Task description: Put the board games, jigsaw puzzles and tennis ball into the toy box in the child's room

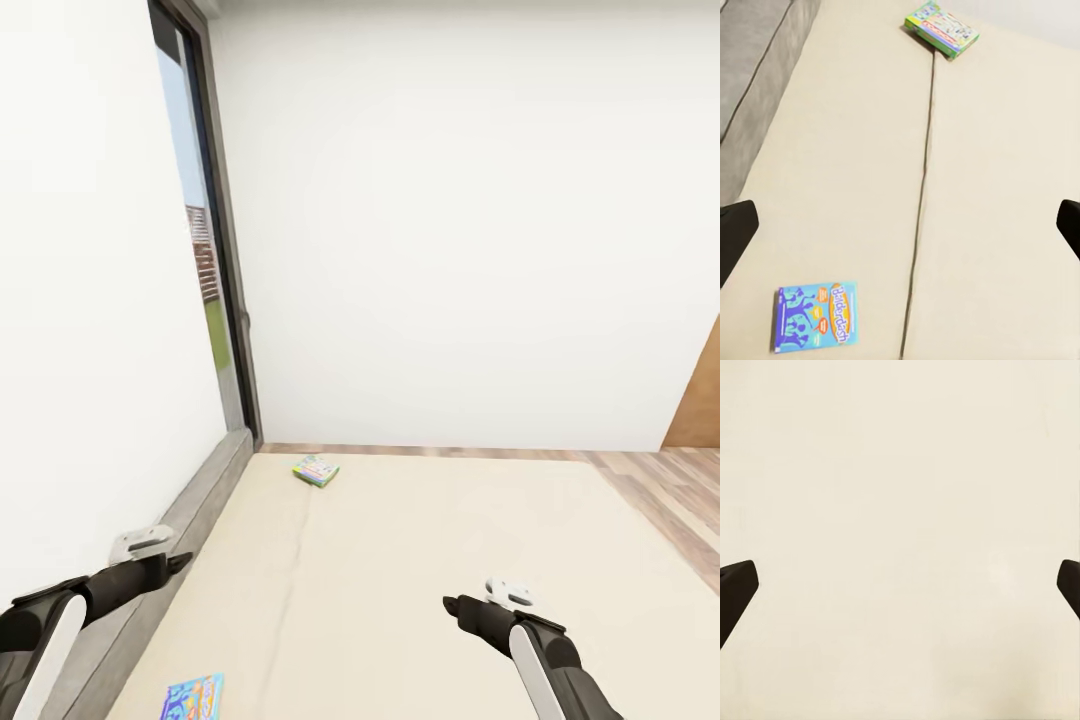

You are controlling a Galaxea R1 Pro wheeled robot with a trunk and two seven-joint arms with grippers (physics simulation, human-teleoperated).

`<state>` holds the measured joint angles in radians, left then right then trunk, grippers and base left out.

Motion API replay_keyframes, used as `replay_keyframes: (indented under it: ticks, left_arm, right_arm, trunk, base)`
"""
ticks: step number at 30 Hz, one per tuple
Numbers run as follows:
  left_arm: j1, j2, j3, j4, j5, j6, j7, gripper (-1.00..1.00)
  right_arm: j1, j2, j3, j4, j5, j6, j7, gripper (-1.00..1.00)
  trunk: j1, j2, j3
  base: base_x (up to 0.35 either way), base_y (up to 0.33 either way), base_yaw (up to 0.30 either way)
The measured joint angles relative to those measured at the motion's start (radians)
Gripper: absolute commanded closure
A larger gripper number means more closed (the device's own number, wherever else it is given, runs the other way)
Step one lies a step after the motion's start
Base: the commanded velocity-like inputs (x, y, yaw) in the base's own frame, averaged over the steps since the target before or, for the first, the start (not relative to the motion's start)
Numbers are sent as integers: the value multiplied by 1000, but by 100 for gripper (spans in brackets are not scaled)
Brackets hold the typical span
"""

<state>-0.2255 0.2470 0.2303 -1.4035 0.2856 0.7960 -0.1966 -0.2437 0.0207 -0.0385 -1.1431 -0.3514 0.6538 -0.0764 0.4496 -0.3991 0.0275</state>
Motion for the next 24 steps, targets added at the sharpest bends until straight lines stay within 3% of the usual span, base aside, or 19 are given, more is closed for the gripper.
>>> replay_keyframes:
  ticks: [16, 24]
  left_arm:
    - [0, 0, 0, 0, 2, 0, 0, -100]
    - [0, 0, 0, 1, 1, 0, 0, -100]
  right_arm:
    - [3, 0, 1, -49, -8, 1, 0, -100]
    - [3, 0, -3, -54, -11, 2, 0, -100]
  trunk:
    - [0, 0, 0]
    - [0, 0, 0]
  base:
    - [0, 29, -7]
    - [0, 1, -174]
